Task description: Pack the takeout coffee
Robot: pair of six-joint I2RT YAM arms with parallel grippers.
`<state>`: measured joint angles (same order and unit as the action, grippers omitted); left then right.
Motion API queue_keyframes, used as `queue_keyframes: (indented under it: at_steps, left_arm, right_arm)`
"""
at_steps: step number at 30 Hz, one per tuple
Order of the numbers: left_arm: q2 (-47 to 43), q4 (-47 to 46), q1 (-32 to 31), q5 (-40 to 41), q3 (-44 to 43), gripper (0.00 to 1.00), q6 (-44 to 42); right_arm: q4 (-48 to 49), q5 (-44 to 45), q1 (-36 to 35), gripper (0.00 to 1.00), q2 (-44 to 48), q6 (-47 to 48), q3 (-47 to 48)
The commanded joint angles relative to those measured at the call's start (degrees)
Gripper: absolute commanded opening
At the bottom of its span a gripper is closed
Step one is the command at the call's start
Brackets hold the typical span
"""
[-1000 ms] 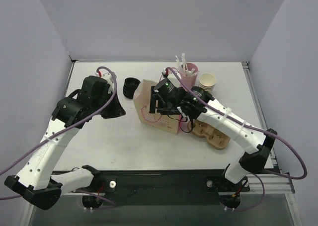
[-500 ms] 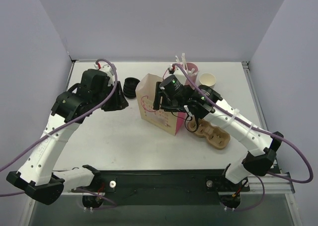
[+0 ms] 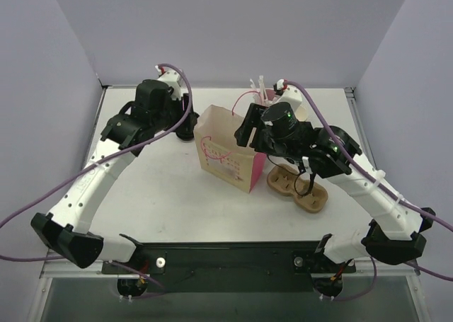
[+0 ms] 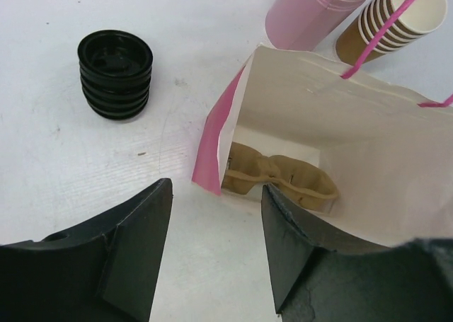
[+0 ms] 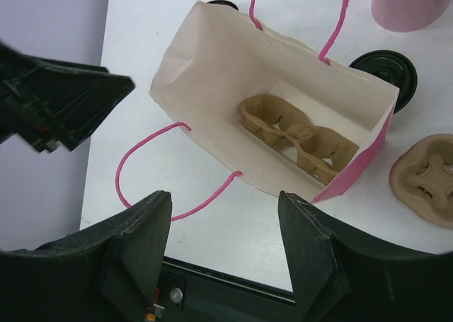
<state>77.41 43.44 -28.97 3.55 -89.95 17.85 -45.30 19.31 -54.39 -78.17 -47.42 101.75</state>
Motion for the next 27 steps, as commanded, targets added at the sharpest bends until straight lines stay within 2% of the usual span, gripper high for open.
queue_keyframes:
  at_steps: [1, 5, 9, 12, 16, 18, 20, 23, 26, 27]
  left_arm:
    - [6.1, -7.8, 0.8, -6.1, -3.0, 0.63, -4.7]
    - [11.4, -8.9, 0.8, -8.4, -5.9, 0.63, -6.1]
    - [16.7, -7.8, 0.8, -8.8, -10.0, 0.58, -8.1]
    - [17.9, -7.7, 0.8, -7.9, -11.8, 0.56, -9.1]
    - [18.7, -5.2, 0.9, -7.9, -13.8, 0.49, -9.9]
    - [18.7, -4.1, 0.9, -7.8, -13.3, 0.29, -10.0]
    - [18.0, -3.5, 0.9, -8.0, -11.9, 0.23, -9.7]
    - [16.0, -2.5, 0.9, -8.8, -10.5, 0.21, -8.5]
    - [13.3, -1.8, 0.9, -9.4, -8.5, 0.08, -7.0]
    - [12.7, -1.3, 1.0, -9.4, -8.1, 0.0, -6.6]
  right_arm:
    - [-1.6, 2.5, 0.6, 0.62, 3.2, 1.5, -1.5]
    - [-2.2, 2.7, 1.1, 0.61, 4.7, 2.2, -2.9]
    - [-2.5, 2.9, 1.7, 0.62, 6.0, 2.8, -4.0]
    - [-2.6, 2.7, 2.0, 0.62, 6.8, 2.3, -5.2]
    - [-2.7, 2.6, 2.4, 0.62, 7.3, 2.1, -5.8]
    - [-2.8, 2.7, 2.9, 0.62, 7.5, 1.9, -5.9]
    - [-2.9, 2.1, 3.4, 0.62, 7.6, 1.7, -6.2]
    - [-2.9, 1.9, 4.6, 0.62, 7.7, 1.8, -6.2]
    - [-2.9, 1.6, 6.0, 0.62, 7.9, 2.5, -6.0]
    - [-2.9, 1.5, 6.7, 0.62, 7.8, 2.9, -6.0]
